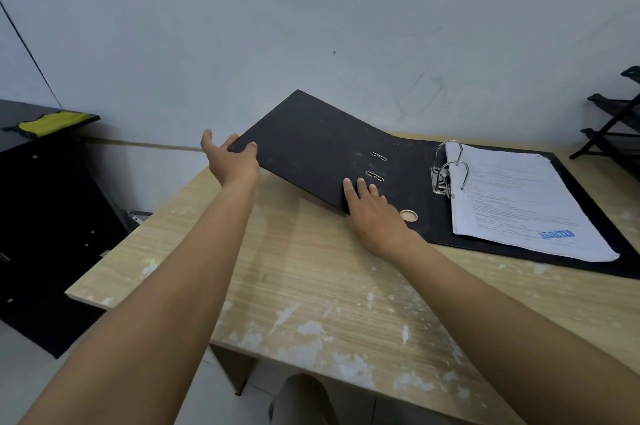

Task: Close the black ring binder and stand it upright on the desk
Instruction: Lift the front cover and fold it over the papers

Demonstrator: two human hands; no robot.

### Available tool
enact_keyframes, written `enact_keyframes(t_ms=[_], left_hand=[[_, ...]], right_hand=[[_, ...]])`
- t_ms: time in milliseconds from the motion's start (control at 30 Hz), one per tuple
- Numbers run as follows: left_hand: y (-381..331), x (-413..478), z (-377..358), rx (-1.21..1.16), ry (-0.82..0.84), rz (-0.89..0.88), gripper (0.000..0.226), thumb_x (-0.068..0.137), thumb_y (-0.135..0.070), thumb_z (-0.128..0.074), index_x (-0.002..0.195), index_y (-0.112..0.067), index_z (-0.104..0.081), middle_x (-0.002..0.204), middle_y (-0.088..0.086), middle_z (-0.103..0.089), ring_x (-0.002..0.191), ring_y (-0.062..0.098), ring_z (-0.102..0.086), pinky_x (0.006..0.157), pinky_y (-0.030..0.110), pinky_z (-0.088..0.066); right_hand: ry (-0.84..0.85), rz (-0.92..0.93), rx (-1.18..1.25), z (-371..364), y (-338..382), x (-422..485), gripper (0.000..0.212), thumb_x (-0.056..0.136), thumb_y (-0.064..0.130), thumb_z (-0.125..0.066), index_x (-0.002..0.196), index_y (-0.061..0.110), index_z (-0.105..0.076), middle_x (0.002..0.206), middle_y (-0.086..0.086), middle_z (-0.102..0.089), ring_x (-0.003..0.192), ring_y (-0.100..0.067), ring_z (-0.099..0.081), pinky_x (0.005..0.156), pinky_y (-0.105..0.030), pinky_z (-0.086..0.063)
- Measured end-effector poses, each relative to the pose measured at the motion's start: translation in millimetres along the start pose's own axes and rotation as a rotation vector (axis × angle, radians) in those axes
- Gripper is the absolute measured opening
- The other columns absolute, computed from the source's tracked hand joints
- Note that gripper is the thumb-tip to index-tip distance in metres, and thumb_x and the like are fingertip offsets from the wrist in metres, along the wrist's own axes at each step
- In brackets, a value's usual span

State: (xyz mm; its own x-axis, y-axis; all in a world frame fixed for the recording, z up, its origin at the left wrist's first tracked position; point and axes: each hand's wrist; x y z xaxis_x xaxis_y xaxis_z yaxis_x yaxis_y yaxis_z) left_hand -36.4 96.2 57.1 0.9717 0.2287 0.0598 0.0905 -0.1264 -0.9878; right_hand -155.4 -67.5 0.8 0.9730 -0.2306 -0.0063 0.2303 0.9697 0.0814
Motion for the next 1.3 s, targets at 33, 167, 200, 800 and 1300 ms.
enact_keyframes(t_ms=[33, 167, 200, 800, 1300], left_hand=[[-2, -2, -3, -0.065, 0.002, 0.039, 0.073, 0.087, -0.003, -0.061, 0.148, -0.02, -0.025, 0.117, -0.004, -0.061, 0.101, 0.014, -0.061, 0.095, 0.026, -0.05], [-6, -9, -17, -0.135, 0.066, 0.081, 0.014, 0.09, -0.006, -0.056, 0.101, -0.015, -0.058, 0.093, -0.003, -0.064, 0.089, 0.019, -0.063, 0.097, 0.041, -0.053], [-7, -12, -20, -0.149, 0.089, 0.076, 0.01, 0.092, -0.007, -0.054, 0.091, -0.017, -0.057, 0.087, -0.005, -0.063, 0.086, 0.019, -0.061, 0.095, 0.04, -0.054], [-50, -72, -79, -0.039, 0.435, -0.194, 0.016, 0.098, -0.014, -0.042, 0.104, -0.022, -0.055, 0.092, -0.015, -0.062, 0.089, 0.007, -0.059, 0.08, 0.021, -0.05], [-56, -136, -130, 0.186, 0.67, -0.36, 0.031, 0.099, -0.011, -0.034, 0.123, -0.018, -0.052, 0.089, -0.012, -0.057, 0.079, 0.007, -0.054, 0.077, 0.026, -0.047]], right_hand=[[-0.012, -0.006, 0.006, -1, 0, 0, 0.06, 0.103, 0.007, -0.029, 0.156, 0.009, 0.0, 0.162, -0.019, -0.006, 0.149, -0.039, -0.011, 0.114, -0.049, -0.024], [-0.046, -0.016, 0.042, -1, 1, -2, 0.064, 0.099, -0.004, -0.026, 0.155, 0.004, 0.002, 0.163, -0.019, -0.002, 0.15, -0.038, -0.008, 0.116, -0.047, -0.022], [-0.049, -0.021, 0.057, 0, 1, -3, 0.064, 0.098, -0.007, -0.026, 0.155, 0.004, 0.002, 0.163, -0.019, -0.001, 0.15, -0.037, -0.007, 0.116, -0.047, -0.022], [-0.129, -0.173, 0.307, 18, -3, -25, 0.072, 0.094, -0.009, -0.041, 0.154, 0.001, -0.003, 0.162, -0.018, -0.014, 0.141, -0.037, -0.033, 0.107, -0.042, -0.034], [-0.17, -0.362, 0.574, 25, -21, -49, 0.054, 0.098, -0.003, -0.028, 0.151, 0.005, -0.023, 0.136, -0.019, -0.053, 0.126, -0.038, -0.049, 0.093, -0.042, -0.041]])
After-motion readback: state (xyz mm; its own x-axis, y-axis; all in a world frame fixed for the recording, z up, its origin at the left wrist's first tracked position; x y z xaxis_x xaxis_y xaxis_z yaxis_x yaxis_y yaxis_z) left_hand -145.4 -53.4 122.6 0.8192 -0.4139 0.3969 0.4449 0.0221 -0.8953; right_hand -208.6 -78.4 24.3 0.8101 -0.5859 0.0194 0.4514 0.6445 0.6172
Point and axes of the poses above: each hand's wrist, its own x-axis towards the middle knuckle, its own z-axis out of the back of the hand, y = z × x
